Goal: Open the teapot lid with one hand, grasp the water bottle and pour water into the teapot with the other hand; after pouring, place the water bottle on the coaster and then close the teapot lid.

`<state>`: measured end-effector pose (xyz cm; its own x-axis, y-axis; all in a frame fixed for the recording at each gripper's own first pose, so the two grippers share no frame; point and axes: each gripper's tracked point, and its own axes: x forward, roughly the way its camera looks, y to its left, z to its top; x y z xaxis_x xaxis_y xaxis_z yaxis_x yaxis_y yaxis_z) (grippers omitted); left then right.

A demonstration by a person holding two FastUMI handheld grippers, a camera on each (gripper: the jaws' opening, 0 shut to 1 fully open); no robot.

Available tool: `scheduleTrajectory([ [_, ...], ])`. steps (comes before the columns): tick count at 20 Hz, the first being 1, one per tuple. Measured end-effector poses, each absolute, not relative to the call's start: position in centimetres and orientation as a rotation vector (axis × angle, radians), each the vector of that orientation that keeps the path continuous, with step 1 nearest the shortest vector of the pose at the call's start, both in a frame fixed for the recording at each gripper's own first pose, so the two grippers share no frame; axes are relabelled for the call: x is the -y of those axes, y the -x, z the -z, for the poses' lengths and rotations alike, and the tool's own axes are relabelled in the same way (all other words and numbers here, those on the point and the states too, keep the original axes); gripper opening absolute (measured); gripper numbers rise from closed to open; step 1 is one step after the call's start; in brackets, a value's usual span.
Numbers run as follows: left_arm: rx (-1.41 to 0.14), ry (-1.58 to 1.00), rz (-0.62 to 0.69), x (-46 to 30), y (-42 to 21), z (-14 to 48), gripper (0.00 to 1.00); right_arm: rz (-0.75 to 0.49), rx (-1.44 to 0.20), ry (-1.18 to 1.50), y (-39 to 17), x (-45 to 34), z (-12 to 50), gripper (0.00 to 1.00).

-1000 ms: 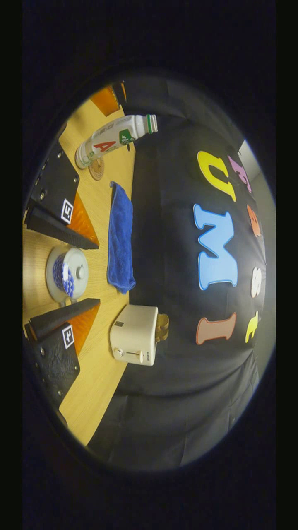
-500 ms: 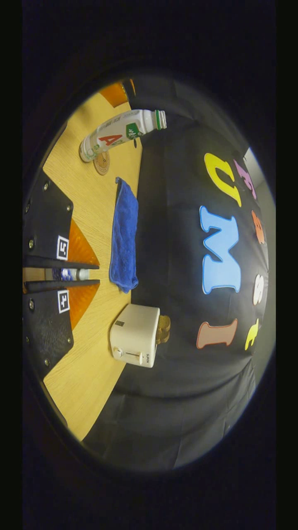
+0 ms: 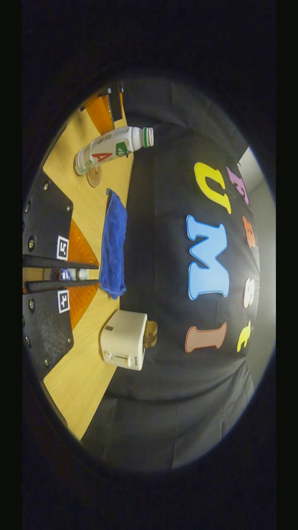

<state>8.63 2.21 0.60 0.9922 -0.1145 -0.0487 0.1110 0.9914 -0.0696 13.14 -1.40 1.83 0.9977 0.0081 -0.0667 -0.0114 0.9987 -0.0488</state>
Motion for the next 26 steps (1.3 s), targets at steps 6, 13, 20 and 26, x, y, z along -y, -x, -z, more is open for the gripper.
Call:
scheduleTrajectory([
  [6,-0.074,0.025,0.132,-2.6,-11.8,0.7,1.00,-0.032,-0.038,0.048,-12.6,0.6,-2.7,0.12],
  [13,-0.075,0.060,0.150,-2.6,-14.5,1.4,1.00,-0.048,-0.043,0.037,-12.6,0.2,-2.4,0.29],
  [20,-0.083,0.037,0.128,-3.0,-14.0,1.2,0.83,-0.062,-0.023,0.033,-11.3,0.3,-2.9,0.00],
  [26,-0.095,-0.012,0.132,-2.5,-13.2,0.8,0.79,-0.079,-0.010,0.014,-6.7,0.5,-3.9,0.12],
])
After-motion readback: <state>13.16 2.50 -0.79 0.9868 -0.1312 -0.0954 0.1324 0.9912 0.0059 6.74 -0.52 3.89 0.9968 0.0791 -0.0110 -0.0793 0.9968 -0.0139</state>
